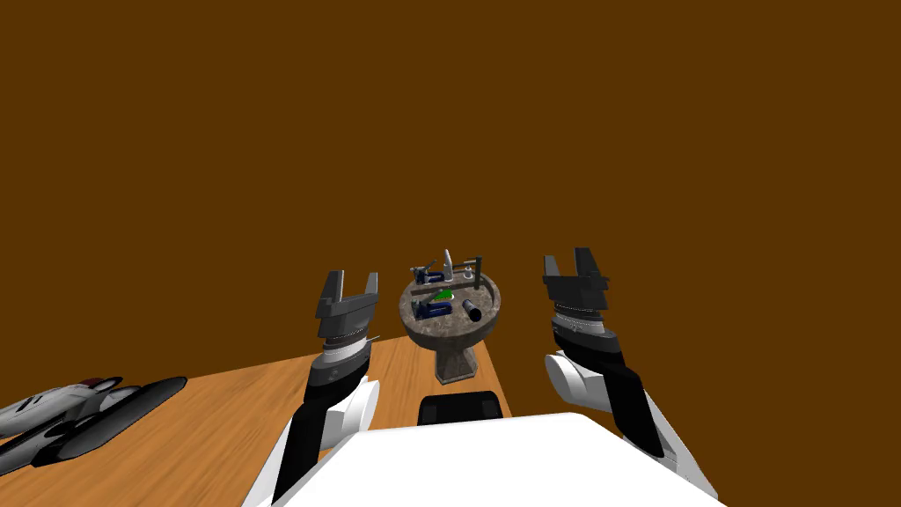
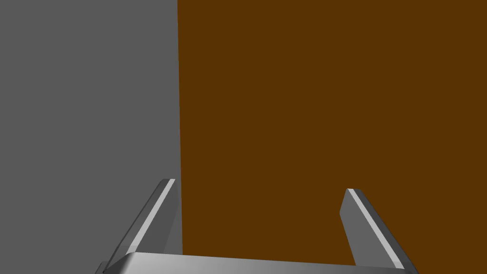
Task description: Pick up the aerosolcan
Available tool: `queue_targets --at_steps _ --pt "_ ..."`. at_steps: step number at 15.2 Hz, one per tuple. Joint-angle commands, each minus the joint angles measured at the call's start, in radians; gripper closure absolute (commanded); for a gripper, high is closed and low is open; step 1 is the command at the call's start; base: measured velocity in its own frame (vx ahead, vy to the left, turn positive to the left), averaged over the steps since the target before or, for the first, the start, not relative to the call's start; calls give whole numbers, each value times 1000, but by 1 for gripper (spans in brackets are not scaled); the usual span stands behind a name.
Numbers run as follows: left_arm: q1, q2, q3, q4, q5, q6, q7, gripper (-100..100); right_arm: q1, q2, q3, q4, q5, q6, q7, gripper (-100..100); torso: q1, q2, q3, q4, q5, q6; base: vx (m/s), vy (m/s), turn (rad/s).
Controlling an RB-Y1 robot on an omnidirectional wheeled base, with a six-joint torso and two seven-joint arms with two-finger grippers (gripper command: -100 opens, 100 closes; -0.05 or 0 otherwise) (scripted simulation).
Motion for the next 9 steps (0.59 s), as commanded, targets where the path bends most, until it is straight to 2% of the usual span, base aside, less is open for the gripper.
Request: queue_targets --at_steps 1,2,3,7,8,9 --pt "0 0 0 0 0 0 0 0 0 -37 1 13 6 -1 2 -100 0 0 0 0 0 0 -3 9 16" --pt "0 0 0 0 0 0 0 0 1 -63 2 26 12 -1 4 -100 0 0 0 0 0 0 -14 23 29" --pt "0 0 0 0 0 0 0 0 1 -65 2 26 12 -1 4 -100 1 1 0 0 0 0 -14 26 16" --pt "0 0 0 0 0 0 0 0 3 -161 6 90 42 -4 13 -100 3 1 1 0 1 0 -17 40 34" --pt "0 0 0 0 0 0 0 0 3 -165 6 90 42 -4 13 -100 3 1 1 0 1 0 -16 46 28" --pt "0 0 0 0 0 0 0 0 3 -200 8 119 56 -6 18 -100 3 1 1 0 1 0 -21 53 31"
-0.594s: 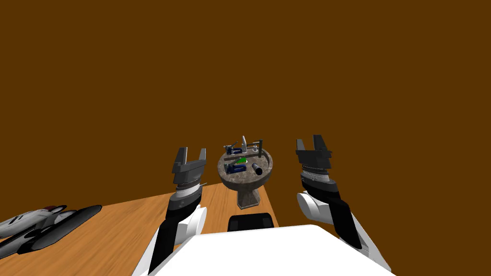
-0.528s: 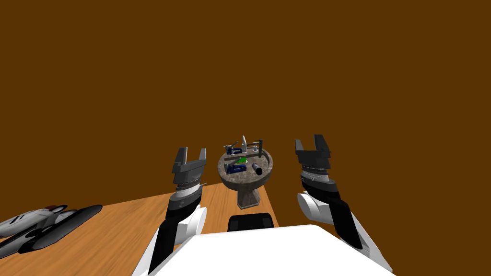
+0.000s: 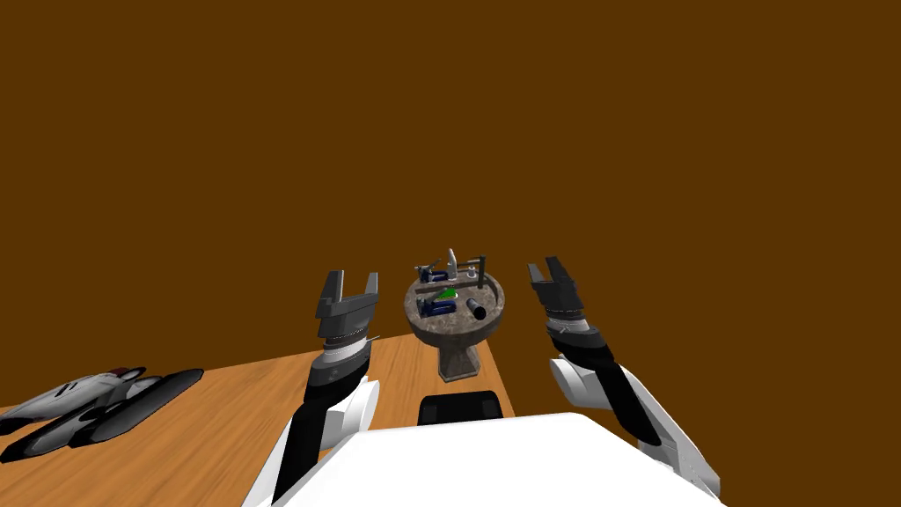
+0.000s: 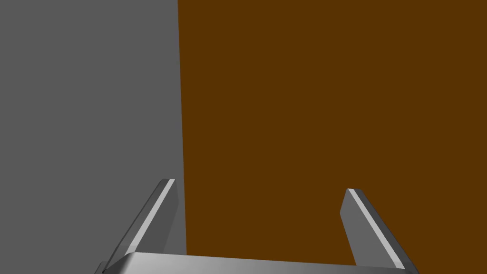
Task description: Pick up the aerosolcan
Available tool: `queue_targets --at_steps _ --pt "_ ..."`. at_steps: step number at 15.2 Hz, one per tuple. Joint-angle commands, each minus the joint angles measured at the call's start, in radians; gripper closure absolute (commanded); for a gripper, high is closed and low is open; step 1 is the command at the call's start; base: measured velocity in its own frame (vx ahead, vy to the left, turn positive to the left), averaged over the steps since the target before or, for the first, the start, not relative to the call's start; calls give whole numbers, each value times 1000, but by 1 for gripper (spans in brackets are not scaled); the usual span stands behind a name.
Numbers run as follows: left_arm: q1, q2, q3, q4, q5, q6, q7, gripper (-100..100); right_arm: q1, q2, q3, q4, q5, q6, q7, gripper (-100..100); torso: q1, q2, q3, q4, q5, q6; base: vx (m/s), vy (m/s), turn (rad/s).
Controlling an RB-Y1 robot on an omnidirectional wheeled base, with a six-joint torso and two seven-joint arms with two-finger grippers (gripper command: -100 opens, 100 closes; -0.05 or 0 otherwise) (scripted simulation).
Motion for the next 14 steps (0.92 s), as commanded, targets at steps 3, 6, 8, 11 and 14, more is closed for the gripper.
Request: queue_targets --at_steps 3,6,8,11,14 --pt "0 0 0 0 0 0 0 0 4 -72 2 59 25 -8 8 -100 0 0 0 0 0 0 -20 55 39" --pt "0 0 0 0 0 0 0 0 6 -144 8 120 59 -12 19 -100 1 0 0 0 0 0 -24 64 49" --pt "0 0 0 0 0 0 0 0 7 -183 11 158 78 -14 25 -100 1 1 0 0 0 0 -29 74 51" --pt "0 0 0 0 0 0 0 0 8 -243 14 214 98 -16 31 -100 2 0 0 0 0 0 -21 78 55" --pt "0 0 0 0 0 0 0 0 9 -288 18 259 119 -19 38 -100 2 0 0 0 1 0 -20 75 46"
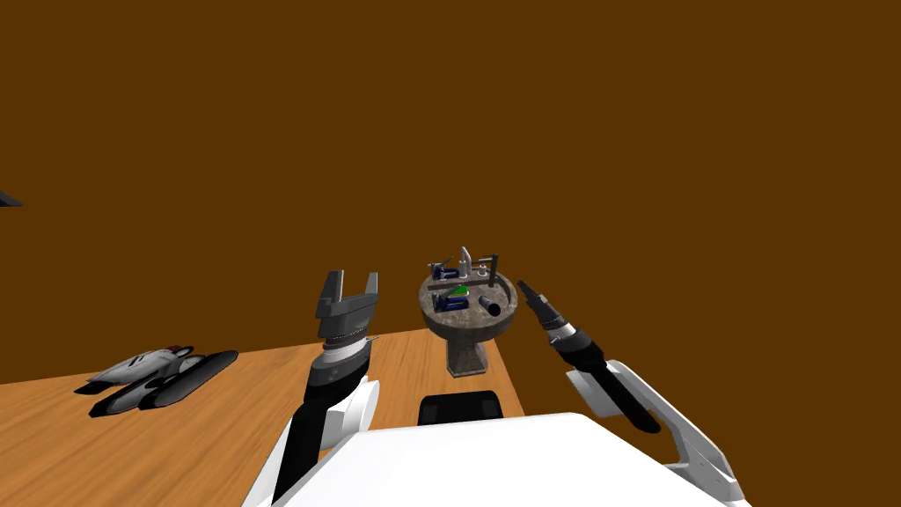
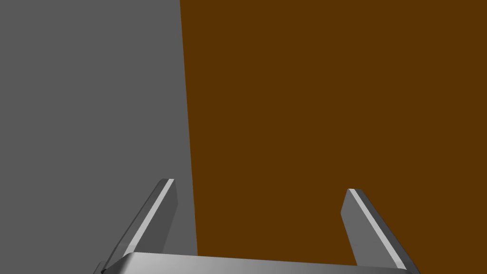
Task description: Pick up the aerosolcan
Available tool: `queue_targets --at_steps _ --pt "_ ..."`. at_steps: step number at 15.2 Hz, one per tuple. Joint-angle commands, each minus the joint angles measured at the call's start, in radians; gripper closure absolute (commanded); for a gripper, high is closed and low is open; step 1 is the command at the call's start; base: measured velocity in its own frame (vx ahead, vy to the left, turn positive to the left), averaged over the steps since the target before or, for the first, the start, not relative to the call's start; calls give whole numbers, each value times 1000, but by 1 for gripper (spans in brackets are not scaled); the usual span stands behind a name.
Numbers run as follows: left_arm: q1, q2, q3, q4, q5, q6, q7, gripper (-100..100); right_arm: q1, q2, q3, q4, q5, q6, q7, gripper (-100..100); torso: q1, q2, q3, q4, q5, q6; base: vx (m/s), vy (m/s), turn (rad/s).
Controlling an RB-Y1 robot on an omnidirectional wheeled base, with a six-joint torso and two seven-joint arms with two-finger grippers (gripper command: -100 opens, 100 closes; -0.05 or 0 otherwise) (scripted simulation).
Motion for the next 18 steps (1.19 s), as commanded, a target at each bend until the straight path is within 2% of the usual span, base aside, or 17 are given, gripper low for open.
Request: queue_targets --at_steps 1,2,14,15,16,18 --pt "0 0 0 0 0 0 0 0 -2 -50 7 50 27 -6 11 -100 0 0 0 0 0 0 -15 67 58" --pt "0 0 0 0 0 0 0 0 -2 -55 7 63 27 -6 11 -100 0 0 0 0 0 0 -24 72 62" --pt "0 0 0 0 0 0 0 0 2 -338 35 363 175 -25 59 -100 4 0 0 0 1 0 -18 110 78" --pt "0 0 0 0 0 0 0 0 2 -338 35 369 175 -25 59 -100 4 0 0 0 1 0 -4 85 21" --pt "0 0 0 0 0 0 0 0 2 -381 40 402 201 -29 68 -100 2 0 0 0 1 0 -3 97 86" --pt "0 0 0 0 0 0 0 0 2 -385 40 423 201 -29 68 -100 2 -1 0 0 0 0 -2 80 52"
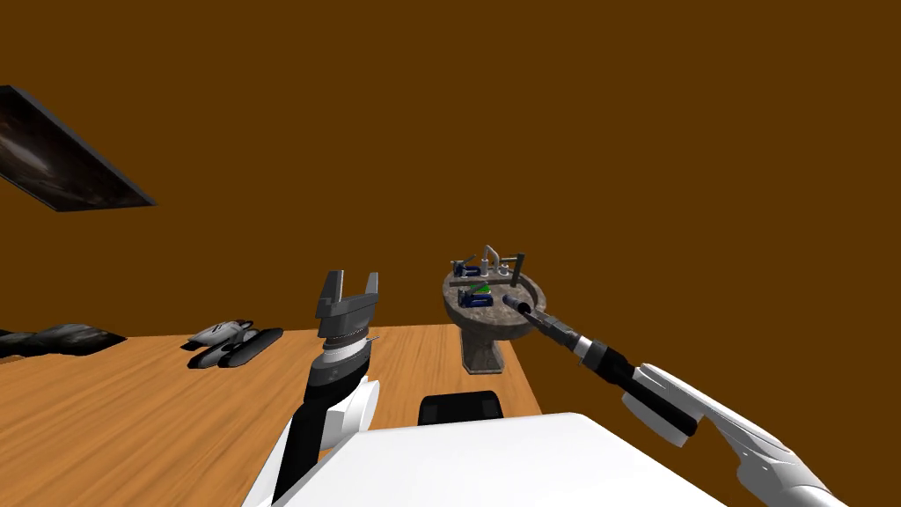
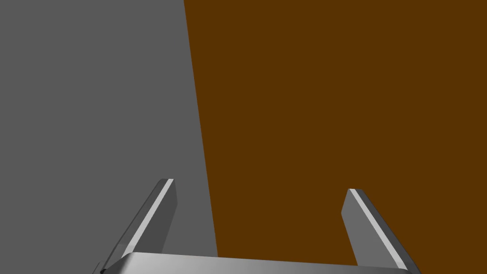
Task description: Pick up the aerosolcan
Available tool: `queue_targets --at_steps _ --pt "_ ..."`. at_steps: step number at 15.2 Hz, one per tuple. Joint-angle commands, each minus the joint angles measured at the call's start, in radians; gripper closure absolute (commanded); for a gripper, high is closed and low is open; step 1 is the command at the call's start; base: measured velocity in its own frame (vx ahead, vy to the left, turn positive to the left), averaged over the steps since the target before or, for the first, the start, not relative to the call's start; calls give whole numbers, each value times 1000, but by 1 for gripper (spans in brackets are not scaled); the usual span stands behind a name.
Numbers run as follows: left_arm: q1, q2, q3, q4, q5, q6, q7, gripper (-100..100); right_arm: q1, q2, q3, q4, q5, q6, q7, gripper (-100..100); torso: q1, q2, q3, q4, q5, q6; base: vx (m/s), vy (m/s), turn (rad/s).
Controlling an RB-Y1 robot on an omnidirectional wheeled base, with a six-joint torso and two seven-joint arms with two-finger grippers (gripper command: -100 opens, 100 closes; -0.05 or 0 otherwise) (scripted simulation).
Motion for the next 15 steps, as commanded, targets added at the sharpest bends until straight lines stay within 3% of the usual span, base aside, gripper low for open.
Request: queue_targets --at_steps 1,5,6,8,9,11,12,14,15 --pt "0 0 0 0 0 0 0 0 3 -50 5 50 30 -5 10 -100 0 0 0 0 0 0 -4 84 85" --pt "0 0 0 0 0 0 0 0 3 -101 11 117 56 -9 19 -100 3 1 0 0 1 0 -5 106 73" --pt "0 0 0 0 0 0 0 0 3 -143 17 147 82 -13 27 -100 2 0 0 0 0 0 5 98 92" --pt "0 0 0 0 0 0 0 0 3 -145 17 170 82 -13 27 -100 2 0 0 0 0 0 8 90 57" --pt "0 0 0 0 0 0 0 0 3 -187 23 208 108 -17 36 -100 1 0 0 0 0 0 2 95 73" --pt "0 0 0 0 0 0 0 0 3 -189 23 222 108 -17 36 -100 1 0 0 0 0 0 5 87 56" --pt "0 0 0 0 0 0 0 0 2 -232 29 259 133 -21 44 -100 1 0 0 0 0 0 14 104 91" --pt "0 0 0 0 0 0 0 0 2 -232 29 273 133 -21 44 -100 2 -1 0 0 0 0 12 96 57" --pt "0 0 0 0 0 0 0 0 2 -274 35 308 159 -25 53 -100 1 -1 0 0 0 0 18 104 87"
